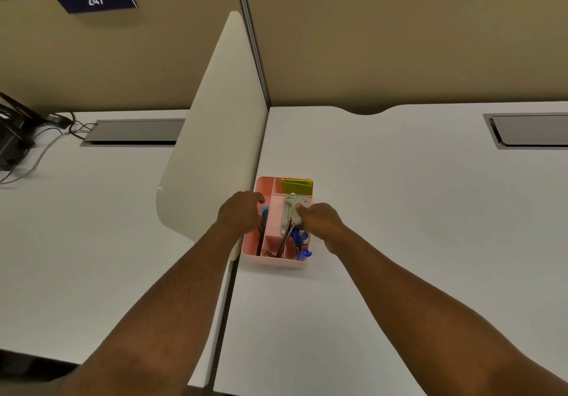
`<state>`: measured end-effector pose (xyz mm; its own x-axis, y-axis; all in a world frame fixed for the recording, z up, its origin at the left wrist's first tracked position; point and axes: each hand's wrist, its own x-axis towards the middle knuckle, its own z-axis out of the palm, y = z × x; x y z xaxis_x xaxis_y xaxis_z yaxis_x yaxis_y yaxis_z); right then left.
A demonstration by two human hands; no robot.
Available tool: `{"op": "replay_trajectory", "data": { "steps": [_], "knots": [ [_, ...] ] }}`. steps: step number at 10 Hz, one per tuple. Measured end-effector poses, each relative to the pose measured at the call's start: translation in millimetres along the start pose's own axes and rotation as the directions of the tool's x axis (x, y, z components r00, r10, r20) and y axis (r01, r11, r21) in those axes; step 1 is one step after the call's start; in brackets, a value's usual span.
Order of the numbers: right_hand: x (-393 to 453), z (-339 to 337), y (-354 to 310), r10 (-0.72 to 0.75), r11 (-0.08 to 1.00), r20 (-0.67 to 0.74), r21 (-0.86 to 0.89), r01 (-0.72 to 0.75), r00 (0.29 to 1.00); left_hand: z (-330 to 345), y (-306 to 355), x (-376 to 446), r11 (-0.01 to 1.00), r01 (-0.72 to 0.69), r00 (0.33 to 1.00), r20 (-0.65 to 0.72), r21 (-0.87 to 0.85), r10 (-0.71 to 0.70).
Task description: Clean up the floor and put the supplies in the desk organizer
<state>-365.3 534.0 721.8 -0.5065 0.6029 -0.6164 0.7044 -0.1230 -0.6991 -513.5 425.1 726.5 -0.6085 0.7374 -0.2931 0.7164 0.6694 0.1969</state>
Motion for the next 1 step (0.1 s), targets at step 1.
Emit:
{"op": "replay_trajectory", "data": {
  "steps": [1],
  "knots": [
    [-10.4,-5.0,12.1,-0.100,0.994,-0.166,-0.060,0.091,0.981,-3.7,-3.3,-16.5,0.995,0.028,0.996,-0.083,-0.095,-0.036]
  ]
}}
